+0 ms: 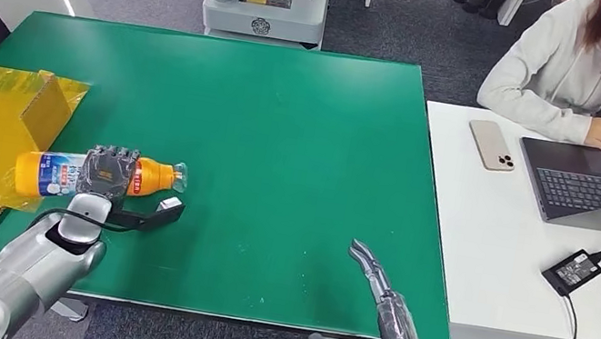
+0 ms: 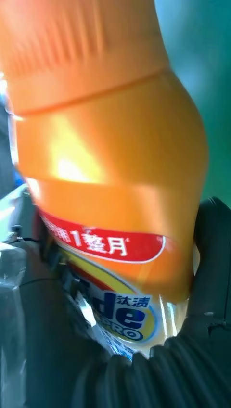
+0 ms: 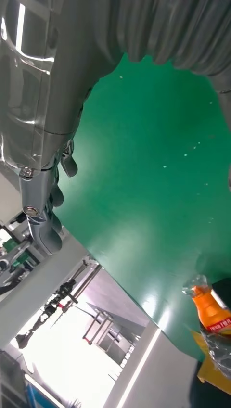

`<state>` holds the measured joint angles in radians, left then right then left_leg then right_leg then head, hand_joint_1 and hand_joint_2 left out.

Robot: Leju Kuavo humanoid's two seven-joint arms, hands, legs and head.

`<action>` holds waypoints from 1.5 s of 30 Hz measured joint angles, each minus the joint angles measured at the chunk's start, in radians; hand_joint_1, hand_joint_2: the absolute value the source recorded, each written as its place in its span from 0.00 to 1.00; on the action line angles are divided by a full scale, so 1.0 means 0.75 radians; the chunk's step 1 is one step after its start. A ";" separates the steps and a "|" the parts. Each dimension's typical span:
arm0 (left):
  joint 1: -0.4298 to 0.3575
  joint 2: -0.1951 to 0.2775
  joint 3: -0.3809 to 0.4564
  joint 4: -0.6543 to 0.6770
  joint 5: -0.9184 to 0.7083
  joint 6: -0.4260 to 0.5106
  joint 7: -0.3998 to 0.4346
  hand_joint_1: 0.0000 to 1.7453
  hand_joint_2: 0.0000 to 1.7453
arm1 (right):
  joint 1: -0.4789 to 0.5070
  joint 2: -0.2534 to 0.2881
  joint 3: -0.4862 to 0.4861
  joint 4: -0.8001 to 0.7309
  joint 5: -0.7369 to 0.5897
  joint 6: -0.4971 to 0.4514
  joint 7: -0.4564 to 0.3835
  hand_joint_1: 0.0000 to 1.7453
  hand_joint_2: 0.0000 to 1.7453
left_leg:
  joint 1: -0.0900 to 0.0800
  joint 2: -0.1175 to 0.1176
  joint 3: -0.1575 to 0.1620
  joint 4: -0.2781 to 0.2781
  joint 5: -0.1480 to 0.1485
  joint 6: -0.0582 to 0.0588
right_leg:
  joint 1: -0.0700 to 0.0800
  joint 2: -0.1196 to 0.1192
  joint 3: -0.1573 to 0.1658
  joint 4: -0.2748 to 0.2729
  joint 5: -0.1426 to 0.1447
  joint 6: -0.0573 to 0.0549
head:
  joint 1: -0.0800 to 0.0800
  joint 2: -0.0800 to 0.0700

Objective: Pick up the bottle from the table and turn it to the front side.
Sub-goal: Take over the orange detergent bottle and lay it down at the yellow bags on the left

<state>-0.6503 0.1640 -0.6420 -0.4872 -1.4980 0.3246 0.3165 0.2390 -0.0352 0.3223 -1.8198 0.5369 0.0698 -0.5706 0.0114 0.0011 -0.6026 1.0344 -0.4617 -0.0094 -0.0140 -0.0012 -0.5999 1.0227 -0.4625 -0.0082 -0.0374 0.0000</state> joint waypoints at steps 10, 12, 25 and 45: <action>0.054 -0.011 0.254 0.026 0.138 0.103 -0.301 1.00 1.00 | -0.023 0.012 0.003 0.032 -0.026 0.046 -0.019 0.00 1.00 | 0.000 0.000 -0.001 0.000 0.000 0.000 | 0.000 0.000 -0.001 0.000 0.000 0.000 | 0.000 0.000; 0.058 -0.012 0.292 0.032 0.146 0.111 -0.319 1.00 1.00 | -0.032 0.012 0.003 0.038 -0.030 0.048 -0.020 0.00 1.00 | 0.000 0.000 -0.002 0.000 0.000 0.000 | 0.000 -0.001 -0.001 0.000 0.000 0.000 | 0.000 0.000; 0.061 -0.004 0.382 0.054 0.038 0.133 -0.252 1.00 1.00 | -0.062 0.012 0.008 0.099 -0.064 0.042 -0.064 0.00 1.00 | 0.000 0.000 -0.001 0.000 0.000 0.000 | 0.000 0.000 -0.001 0.000 0.000 0.000 | 0.000 0.000; 0.043 0.056 0.263 0.083 -0.094 0.132 0.116 0.25 1.00 | -0.078 0.012 0.045 0.138 -0.073 0.034 -0.039 0.00 1.00 | 0.000 0.000 -0.001 0.000 0.000 0.000 | 0.000 0.000 -0.001 0.000 0.000 0.000 | 0.000 0.000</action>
<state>-0.6180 0.2063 -0.4444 -0.4247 -1.5682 0.4233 0.4031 0.1805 -0.0264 0.3558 -1.7161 0.4825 0.0952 -0.6000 0.0114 0.0008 -0.6036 1.0344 -0.4617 -0.0096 -0.0139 -0.0016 -0.6009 1.0225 -0.4627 -0.0083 -0.0374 0.0000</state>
